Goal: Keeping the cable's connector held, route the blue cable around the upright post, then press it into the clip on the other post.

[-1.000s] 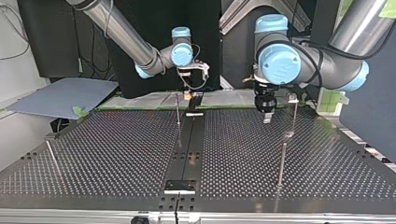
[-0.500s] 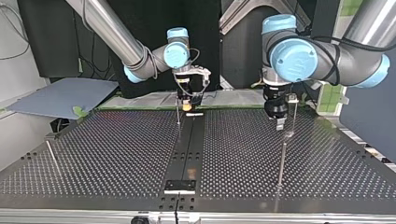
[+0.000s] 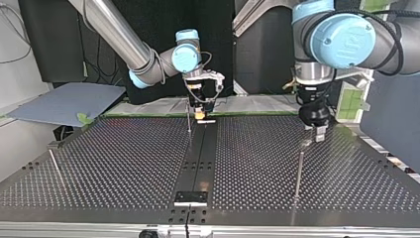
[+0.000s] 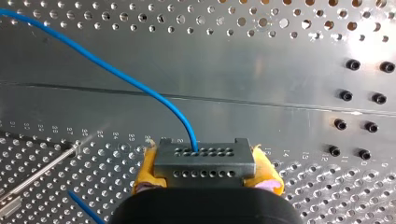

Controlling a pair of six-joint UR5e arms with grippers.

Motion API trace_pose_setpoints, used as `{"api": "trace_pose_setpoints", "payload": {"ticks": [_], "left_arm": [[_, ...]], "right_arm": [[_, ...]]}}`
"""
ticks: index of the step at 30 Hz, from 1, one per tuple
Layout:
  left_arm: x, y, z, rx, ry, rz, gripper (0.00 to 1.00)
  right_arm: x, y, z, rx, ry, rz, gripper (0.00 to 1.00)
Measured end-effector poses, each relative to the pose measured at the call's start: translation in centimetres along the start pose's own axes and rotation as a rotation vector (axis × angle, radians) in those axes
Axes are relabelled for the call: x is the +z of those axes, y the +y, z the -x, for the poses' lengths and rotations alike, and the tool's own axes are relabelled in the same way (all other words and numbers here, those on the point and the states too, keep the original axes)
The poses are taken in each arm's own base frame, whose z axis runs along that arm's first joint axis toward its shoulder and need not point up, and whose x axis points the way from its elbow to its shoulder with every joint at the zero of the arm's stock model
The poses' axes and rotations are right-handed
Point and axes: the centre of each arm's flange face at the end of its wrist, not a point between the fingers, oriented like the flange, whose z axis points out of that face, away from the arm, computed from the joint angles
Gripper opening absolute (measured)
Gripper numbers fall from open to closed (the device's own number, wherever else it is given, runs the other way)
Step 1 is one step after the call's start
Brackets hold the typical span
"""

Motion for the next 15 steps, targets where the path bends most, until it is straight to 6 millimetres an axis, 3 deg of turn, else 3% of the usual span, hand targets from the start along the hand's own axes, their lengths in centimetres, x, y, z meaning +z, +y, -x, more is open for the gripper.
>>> {"api": "trace_pose_setpoints", "payload": {"ticks": [7, 15], "left_arm": [[1.7, -0.2, 1.0, 0.043, 0.027, -0.001, 1.00], [2.2, -0.4, 2.0, 0.046, 0.025, -0.012, 1.00]], "right_arm": [[0.2, -0.1, -0.4, 0.002, 0.010, -0.001, 0.00], [1.1, -1.3, -3.5, -0.023, 0.040, -0.014, 0.00]]}}
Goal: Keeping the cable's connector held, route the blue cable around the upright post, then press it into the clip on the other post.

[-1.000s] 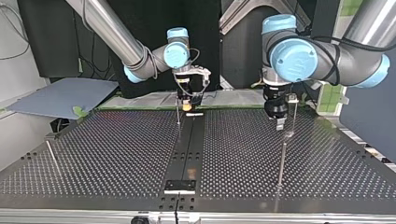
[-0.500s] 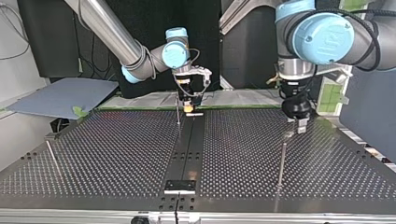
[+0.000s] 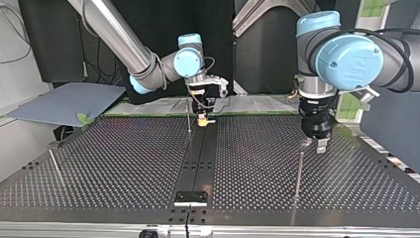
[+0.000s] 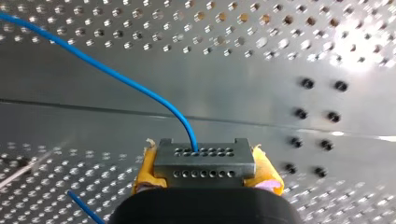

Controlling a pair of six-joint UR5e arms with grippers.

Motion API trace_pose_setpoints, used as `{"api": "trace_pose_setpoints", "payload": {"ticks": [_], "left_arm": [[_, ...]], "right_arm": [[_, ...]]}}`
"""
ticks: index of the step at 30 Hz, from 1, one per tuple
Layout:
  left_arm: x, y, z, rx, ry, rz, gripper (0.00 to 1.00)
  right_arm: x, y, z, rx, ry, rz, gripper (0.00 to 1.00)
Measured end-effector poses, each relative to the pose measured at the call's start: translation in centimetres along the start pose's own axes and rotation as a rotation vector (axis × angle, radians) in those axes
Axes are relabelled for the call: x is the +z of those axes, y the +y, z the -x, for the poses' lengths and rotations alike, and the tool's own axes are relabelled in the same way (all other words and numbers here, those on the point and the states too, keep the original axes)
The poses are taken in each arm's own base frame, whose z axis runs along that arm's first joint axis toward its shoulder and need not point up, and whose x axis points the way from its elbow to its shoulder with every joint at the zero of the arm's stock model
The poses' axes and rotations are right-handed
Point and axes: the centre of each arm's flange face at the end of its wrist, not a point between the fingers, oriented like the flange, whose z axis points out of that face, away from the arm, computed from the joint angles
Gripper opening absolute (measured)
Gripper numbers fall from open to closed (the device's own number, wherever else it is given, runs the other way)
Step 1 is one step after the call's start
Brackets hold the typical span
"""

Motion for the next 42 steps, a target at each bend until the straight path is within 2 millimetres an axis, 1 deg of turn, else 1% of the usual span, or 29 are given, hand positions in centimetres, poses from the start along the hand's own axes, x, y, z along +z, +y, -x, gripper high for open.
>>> {"api": "trace_pose_setpoints", "payload": {"ticks": [2, 5, 12, 15, 30, 42], "left_arm": [[0.0, 0.0, 0.1, -0.002, -0.001, -0.005, 1.00], [0.1, 0.0, 0.1, -0.003, -0.001, -0.008, 1.00], [0.2, -0.1, 0.1, -0.006, -0.001, -0.018, 1.00], [0.2, -0.1, 0.1, -0.011, -0.001, -0.024, 1.00], [-0.1, -0.4, 0.1, -0.015, 0.004, -0.035, 1.00], [-0.7, -0.3, -0.4, -0.028, 0.043, -0.011, 1.00]], "right_arm": [[0.1, -0.3, -1.0, -0.010, 0.004, -0.003, 0.00], [0.0, -0.5, -3.3, -0.015, 0.019, -0.007, 0.00], [-1.0, -0.5, -8.9, -0.001, 0.075, -0.016, 0.00], [-1.2, -0.5, -10.4, 0.001, 0.090, -0.022, 0.00], [-1.6, -2.4, -14.7, 0.003, 0.121, -0.059, 0.00], [-2.1, -3.4, -17.5, 0.017, 0.139, -0.094, 0.00]]}}
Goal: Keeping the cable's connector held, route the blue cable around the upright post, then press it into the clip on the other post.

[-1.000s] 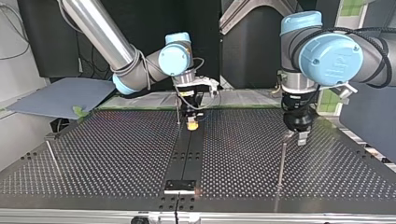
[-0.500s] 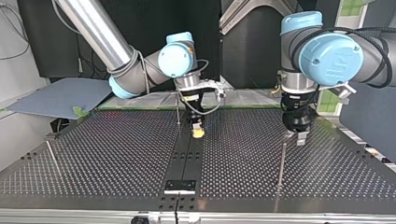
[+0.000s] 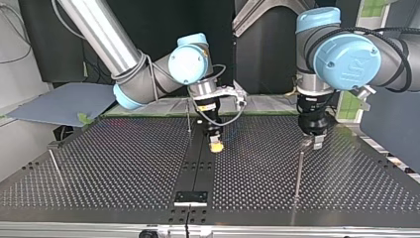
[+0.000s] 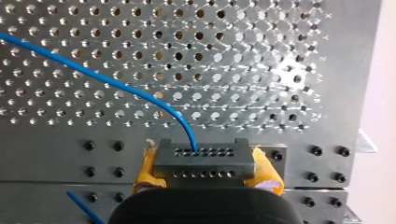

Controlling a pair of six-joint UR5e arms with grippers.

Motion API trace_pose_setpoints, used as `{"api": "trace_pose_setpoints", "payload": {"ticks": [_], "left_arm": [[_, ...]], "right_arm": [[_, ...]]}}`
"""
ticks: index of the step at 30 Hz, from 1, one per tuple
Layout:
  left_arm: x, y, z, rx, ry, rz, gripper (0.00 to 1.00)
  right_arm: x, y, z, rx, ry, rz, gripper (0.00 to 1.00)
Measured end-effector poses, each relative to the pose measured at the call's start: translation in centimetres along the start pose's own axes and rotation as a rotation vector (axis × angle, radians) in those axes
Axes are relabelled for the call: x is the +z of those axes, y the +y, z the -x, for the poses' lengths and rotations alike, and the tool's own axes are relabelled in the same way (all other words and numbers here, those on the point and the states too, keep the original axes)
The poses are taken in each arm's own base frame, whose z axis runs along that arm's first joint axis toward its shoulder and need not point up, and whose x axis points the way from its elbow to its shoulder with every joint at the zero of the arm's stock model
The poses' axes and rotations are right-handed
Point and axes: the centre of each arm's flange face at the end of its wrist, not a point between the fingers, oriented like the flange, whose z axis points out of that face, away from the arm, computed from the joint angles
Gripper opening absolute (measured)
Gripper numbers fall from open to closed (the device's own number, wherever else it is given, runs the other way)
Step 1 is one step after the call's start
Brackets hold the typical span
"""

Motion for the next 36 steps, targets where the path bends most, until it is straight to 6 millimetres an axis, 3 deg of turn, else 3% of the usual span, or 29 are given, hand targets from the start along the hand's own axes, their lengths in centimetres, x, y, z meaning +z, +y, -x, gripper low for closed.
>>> {"api": "trace_pose_setpoints", "payload": {"ticks": [30, 36], "left_arm": [[-0.1, -0.7, -0.1, -0.100, 0.013, -0.060, 1.00], [-0.3, -1.3, -0.2, -0.152, 0.027, -0.112, 1.00]], "right_arm": [[-1.5, -1.1, -9.7, 0.034, 0.089, -0.064, 0.00], [-1.6, -1.4, -10.4, 0.037, 0.099, -0.071, 0.00]]}}
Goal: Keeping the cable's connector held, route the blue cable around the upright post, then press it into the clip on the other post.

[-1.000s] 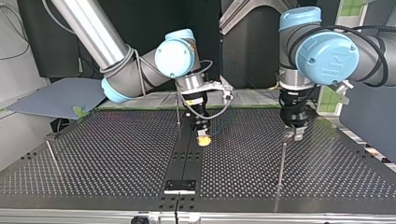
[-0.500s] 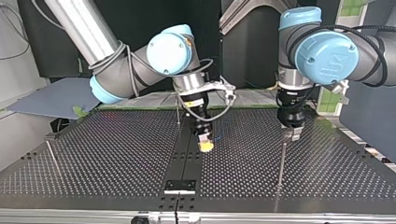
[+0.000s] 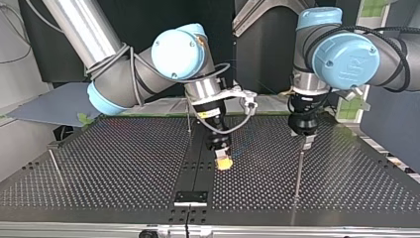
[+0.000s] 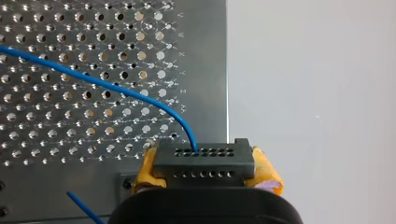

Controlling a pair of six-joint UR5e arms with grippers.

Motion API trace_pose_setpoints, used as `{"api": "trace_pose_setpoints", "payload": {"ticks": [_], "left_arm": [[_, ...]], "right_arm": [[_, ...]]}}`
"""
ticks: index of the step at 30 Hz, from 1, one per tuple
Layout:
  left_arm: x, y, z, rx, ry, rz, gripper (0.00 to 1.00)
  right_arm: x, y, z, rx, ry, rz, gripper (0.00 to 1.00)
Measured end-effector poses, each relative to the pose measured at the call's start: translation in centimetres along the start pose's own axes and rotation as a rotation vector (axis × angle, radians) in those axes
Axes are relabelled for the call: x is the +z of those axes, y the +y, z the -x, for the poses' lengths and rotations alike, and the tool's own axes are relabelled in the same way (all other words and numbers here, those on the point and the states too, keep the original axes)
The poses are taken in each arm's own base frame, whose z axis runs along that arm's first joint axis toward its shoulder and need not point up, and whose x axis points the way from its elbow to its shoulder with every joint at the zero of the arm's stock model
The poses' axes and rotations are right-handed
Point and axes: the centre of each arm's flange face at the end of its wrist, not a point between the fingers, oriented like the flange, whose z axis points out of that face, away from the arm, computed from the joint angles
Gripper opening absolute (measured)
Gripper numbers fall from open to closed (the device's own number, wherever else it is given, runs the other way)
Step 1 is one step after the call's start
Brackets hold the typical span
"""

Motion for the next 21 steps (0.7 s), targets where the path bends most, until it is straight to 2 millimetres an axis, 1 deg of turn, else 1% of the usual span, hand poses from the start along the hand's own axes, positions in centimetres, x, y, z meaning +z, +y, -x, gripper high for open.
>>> {"api": "trace_pose_setpoints", "payload": {"ticks": [4, 12, 18, 21], "left_arm": [[-0.1, -0.2, -0.2, -0.036, 0.021, -0.028, 1.00], [-0.1, 0.3, -0.5, -0.103, 0.083, -0.053, 1.00], [0.8, 1.5, 0.1, -0.170, 0.084, -0.063, 1.00], [1.3, 1.6, 0.4, -0.207, 0.072, -0.086, 1.00]], "right_arm": [[0.0, -0.2, -0.4, 0.003, 0.007, -0.008, 0.00], [0.1, -0.2, -0.5, 0.019, 0.008, -0.025, 0.00], [0.1, -0.1, -0.5, 0.019, 0.007, -0.023, 0.00], [0.2, 0.0, -0.5, 0.019, 0.007, -0.021, 0.00]]}}
